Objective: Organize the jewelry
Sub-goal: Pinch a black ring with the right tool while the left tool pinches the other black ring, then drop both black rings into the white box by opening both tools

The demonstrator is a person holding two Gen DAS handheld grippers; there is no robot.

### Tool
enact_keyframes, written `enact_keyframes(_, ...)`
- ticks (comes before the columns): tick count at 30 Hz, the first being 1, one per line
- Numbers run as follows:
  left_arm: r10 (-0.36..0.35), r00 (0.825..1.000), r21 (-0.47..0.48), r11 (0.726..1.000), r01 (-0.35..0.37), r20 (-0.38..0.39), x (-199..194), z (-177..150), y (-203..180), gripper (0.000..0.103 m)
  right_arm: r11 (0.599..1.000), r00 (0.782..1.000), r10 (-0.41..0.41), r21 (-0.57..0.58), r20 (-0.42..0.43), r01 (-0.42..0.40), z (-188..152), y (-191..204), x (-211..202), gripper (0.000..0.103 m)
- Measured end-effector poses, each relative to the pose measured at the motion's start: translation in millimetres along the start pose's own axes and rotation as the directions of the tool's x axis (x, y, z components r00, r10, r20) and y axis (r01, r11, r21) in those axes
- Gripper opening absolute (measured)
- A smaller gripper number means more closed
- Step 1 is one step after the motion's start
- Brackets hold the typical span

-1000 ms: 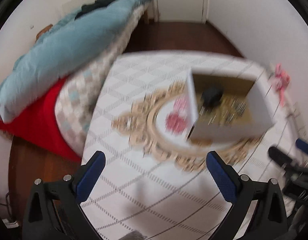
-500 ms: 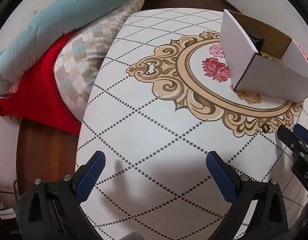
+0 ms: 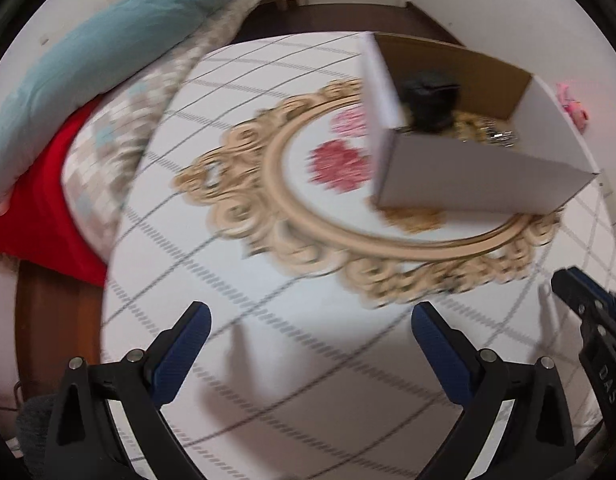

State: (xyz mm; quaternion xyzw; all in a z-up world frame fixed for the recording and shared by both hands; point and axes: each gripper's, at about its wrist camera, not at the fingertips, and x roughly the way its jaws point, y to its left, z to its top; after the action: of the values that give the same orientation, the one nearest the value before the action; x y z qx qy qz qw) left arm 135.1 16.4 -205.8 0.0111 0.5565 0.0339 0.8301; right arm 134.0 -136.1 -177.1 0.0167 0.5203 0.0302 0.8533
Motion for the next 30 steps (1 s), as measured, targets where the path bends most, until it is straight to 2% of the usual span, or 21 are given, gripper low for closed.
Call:
enact_keyframes(3,-0.035,0.999,0.025,0.999,0.034,0.014,1.3,2.3,-21.0,0.098,0.998,1.0,-0.019,0.063,0.0,0.019,-1.6,-26.2,-7.5,0.013)
enact_keyframes(6,-0.056,0.998,0.055,0.997,0.056,0.004,4.5,2.1,-38.9,0.076,0.993,0.999,-0.035,0.112,-0.003,0.035,-3.7,-45.3,-9.7,0.013)
enact_keyframes(8,-0.059,0.998,0.071,0.996,0.059,-0.007,8.0,0.6,-47.0,0.059,0.99,0.999,-0.037,0.134,-0.004,0.038,-4.7,-52.5,-8.7,0.013)
enact_keyframes(10,-0.064,0.998,0.08,0.995,0.064,0.002,7.5,0.2,-51.7,0.049,0.987,0.999,-0.038,0.156,0.001,0.037,-5.7,-58.8,-8.6,0.013)
enact_keyframes(12,-0.059,0.998,0.094,0.994,0.058,0.008,7.1,1.6,-54.9,0.044,0.985,0.999,-0.035,0.167,0.004,0.034,-7.3,-61.2,-8.5,0.013)
enact_keyframes(14,-0.069,0.998,0.105,0.992,0.068,0.012,5.8,2.1,-58.0,0.028,0.984,1.0,-0.03,0.175,0.007,0.028,-6.8,-63.3,-8.3,0.013)
enact_keyframes(17,-0.076,0.997,0.123,0.99,0.075,0.007,6.1,3.8,-63.1,0.01,0.983,1.0,-0.026,0.182,0.012,0.023,-6.3,-65.1,-8.3,0.013)
enact_keyframes(25,-0.093,0.996,0.121,0.988,0.091,0.005,-0.1,1.7,-61.7,0.01,0.979,0.999,-0.006,0.205,0.041,-0.002,-2.2,-68.1,-19.4,0.013)
enact_keyframes(30,-0.176,0.983,0.081,0.982,0.171,0.058,-43.6,21.7,-50.2,0.01,0.977,0.995,0.059,0.2,0.08,-0.074,14.7,-63.2,-41.3,0.013)
